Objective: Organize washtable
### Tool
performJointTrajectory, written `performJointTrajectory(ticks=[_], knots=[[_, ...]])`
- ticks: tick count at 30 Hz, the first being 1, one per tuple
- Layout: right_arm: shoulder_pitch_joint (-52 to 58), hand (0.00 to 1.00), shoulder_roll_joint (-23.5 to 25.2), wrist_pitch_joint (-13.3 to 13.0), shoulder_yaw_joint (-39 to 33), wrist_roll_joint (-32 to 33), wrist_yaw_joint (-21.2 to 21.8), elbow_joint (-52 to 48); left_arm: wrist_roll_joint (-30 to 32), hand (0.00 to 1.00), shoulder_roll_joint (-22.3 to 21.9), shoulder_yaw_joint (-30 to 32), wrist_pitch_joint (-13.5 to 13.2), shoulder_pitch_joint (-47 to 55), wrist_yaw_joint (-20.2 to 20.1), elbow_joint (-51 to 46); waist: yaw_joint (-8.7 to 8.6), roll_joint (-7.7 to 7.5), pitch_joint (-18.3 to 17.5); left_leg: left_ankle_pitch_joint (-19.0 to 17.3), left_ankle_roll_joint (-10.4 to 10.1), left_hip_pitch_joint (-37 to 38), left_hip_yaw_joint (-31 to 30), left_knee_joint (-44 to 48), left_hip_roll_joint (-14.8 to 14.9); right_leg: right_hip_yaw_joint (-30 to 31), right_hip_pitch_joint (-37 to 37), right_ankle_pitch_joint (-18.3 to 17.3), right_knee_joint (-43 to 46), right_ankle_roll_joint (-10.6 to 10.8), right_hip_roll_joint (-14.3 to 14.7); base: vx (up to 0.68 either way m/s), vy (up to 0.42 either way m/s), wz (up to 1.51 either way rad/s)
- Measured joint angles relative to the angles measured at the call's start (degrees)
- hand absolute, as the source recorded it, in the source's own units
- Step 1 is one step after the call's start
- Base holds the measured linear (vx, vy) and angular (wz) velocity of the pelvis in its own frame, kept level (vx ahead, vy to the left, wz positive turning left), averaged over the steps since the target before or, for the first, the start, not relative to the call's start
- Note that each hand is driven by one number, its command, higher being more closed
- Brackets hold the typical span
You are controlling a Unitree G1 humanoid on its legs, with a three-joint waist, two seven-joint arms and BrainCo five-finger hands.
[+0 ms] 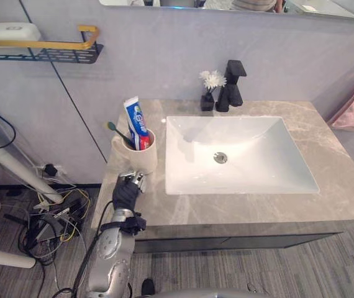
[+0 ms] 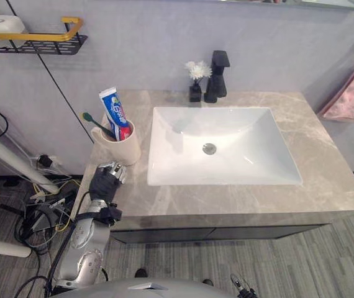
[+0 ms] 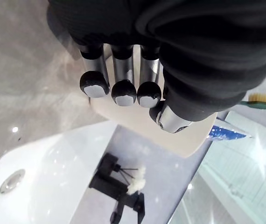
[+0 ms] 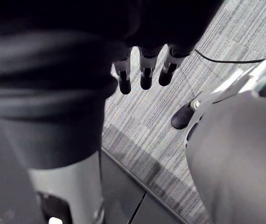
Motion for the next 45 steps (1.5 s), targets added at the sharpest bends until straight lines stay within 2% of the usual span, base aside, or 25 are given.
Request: performJointTrajectory(ticks=[8,15,21,31,45], knots=[[0.1,0.00,-0.2,-0.1,1.3,0.0,0.0,-0.1,0.0,1.00,1.4,-10.5,1.8,-1.0,-1.9,-0.2,-0.12,0.35,-0.3,0.0,0.0,0.0,-0.3,0.0,0.0,-0.2,-0.4,-0.7,1.1,0.1,0.0,0.00,0.000,0.02],[0.1,0.00,-0.3,-0.1,2.2,0.0,-0.2,-0.5,0.1,1.00,1.7,-13.3,1.9,-4.0,-1.0,0.3,-0.19,0.48,-0.4,0.0,0.0,0.2,0.2,0.0,0.1,0.4,-0.4,-0.6,1.2,0.3,0.0,0.00,0.002,-0.02],[0.5,0.00,-0.2,0.0,3.0,0.0,-0.3,-2.3,1.2,1.00,1.7,-10.8,1.9,-7.1,1.5,3.9,-0.25,0.56,-0.5,0.0,0.0,0.5,1.1,0.0,0.1,1.3,-0.6,-0.3,1.1,0.4,0.0,-0.01,0.006,-0.07],[0.6,0.00,-0.1,0.0,2.8,0.0,0.0,-2.3,1.2,1.00,1.5,-2.2,1.8,-7.0,3.8,4.8,-0.23,0.51,-0.5,0.0,0.0,0.5,1.1,0.0,0.1,1.3,-0.7,-0.3,1.0,0.5,-0.1,0.00,0.000,0.00],[0.6,0.00,0.0,0.1,3.6,-0.1,0.5,-2.7,1.4,1.00,0.0,0.2,1.2,-7.9,4.0,6.9,-0.24,-0.33,-1.0,0.0,0.0,0.4,1.0,0.0,0.1,1.3,-0.7,-0.3,1.0,0.5,-0.1,0.00,0.000,0.00]])
